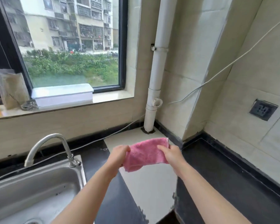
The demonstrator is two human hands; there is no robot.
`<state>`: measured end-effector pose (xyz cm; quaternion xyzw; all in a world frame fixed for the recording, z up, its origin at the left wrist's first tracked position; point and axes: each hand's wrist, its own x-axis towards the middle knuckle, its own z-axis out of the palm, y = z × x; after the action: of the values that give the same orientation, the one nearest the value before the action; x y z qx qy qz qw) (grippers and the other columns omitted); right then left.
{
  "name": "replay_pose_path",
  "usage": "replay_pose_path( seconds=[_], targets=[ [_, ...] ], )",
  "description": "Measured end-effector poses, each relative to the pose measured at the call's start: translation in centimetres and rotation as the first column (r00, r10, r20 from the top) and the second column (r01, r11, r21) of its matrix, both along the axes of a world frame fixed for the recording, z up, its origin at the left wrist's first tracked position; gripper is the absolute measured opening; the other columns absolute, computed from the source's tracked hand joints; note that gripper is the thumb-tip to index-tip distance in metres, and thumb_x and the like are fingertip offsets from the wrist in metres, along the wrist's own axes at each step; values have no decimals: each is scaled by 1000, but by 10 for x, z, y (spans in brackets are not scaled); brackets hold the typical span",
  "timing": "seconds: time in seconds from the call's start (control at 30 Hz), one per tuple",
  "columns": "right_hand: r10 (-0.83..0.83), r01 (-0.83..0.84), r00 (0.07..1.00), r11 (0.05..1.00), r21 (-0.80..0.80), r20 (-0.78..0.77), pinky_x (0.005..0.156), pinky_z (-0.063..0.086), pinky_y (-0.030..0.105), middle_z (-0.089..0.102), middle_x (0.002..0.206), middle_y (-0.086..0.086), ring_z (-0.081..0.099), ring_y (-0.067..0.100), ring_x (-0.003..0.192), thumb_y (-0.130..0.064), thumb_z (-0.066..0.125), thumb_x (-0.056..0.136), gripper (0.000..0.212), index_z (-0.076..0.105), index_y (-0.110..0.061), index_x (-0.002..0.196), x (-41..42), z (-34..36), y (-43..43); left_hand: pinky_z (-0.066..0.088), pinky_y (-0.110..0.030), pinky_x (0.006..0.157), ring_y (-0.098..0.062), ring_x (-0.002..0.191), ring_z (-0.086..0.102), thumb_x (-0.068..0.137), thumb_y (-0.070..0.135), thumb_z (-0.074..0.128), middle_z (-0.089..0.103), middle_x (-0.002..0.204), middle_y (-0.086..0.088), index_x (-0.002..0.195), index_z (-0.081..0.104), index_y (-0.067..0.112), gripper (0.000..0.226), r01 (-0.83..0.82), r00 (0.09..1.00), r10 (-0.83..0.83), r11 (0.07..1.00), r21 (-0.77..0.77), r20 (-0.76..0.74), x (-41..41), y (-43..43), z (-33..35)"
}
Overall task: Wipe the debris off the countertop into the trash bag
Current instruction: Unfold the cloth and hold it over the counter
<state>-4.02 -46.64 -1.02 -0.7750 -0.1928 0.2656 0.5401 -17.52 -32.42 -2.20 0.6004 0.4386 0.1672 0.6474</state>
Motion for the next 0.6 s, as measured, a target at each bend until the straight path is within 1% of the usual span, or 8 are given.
replay_pose_path(
  seconds=[0.07, 0.13, 0.2, 0.3, 0.37, 0.43, 0.53, 0.6],
  targets=[
    [39, -40, 998, 999, 13, 48, 80, 58, 32, 73, 96, 5, 69, 18, 89, -22, 63, 92, 6, 69, -21, 92, 34, 12, 34, 45, -26, 59, -17, 76, 57, 85, 8, 49, 63, 93, -4, 99, 65, 9, 21, 38, 999, -42, 990, 139, 23, 24, 39, 11],
    [43, -44, 993, 999, 3, 111, 71, 55, 29, 73, 88, 3, 69, 17, 81, -16, 66, 90, 6, 72, -16, 89, 66, 19, 65, 44, -24, 58, -14, 70, 57, 86, 7, 51, 65, 88, -2, 98, 60, 18, 19, 67, 996, -80, 952, 298, 30, 41, 73, 19],
    [56, -52, 986, 998, -30, 157, 66, 47, 29, 66, 78, 4, 61, 19, 73, -12, 66, 88, 8, 71, -6, 85, 93, 24, 97, 40, -24, 53, -13, 57, 51, 88, 7, 49, 60, 70, 2, 84, 59, 23, 19, 126, 992, -120, 870, 476, -44, 52, 105, 29],
    [146, -122, 966, 985, -120, 213, 63, 45, 30, 62, 76, 7, 56, 19, 72, -6, 62, 88, 9, 67, -6, 80, 132, 34, 159, 48, -26, 66, -18, 70, 61, 82, -3, 45, 66, 73, 3, 63, 61, 31, 42, 229, 971, -119, 713, 662, -208, 76, 159, 46],
    [187, -151, 943, 977, -149, 275, 64, 45, 30, 64, 76, 7, 58, 20, 71, -6, 62, 86, 9, 68, -7, 79, 149, 44, 197, 50, -28, 78, -17, 82, 62, 79, -4, 46, 66, 86, 4, 70, 68, 33, 44, 268, 956, -78, 623, 735, -283, 87, 186, 57],
    [240, -187, 902, 966, -177, 358, 57, 37, 28, 58, 69, 4, 52, 18, 65, -11, 62, 85, 11, 64, -9, 74, 163, 53, 238, 46, -28, 86, -20, 91, 61, 83, 1, 47, 62, 98, -2, 91, 73, 20, 34, 288, 941, -2, 528, 799, -337, 101, 215, 65],
    [264, -174, 849, 958, -230, 459, 51, 33, 28, 51, 58, 0, 47, 16, 58, -19, 64, 84, 29, 50, -15, 58, 181, 65, 297, 46, -37, 88, -30, 95, 59, 85, 5, 48, 54, 106, -9, 102, 67, 7, 25, 284, 918, 130, 445, 849, -375, 124, 257, 73],
    [253, -185, 855, 964, -190, 453, 47, 34, 20, 50, 55, -1, 48, 15, 56, -16, 65, 84, 33, 48, -16, 55, 193, 64, 333, 46, -39, 85, -32, 96, 58, 85, 2, 48, 50, 111, -12, 104, 62, 3, 24, 310, 881, 217, 408, 859, -421, 138, 281, 74]
  ],
)
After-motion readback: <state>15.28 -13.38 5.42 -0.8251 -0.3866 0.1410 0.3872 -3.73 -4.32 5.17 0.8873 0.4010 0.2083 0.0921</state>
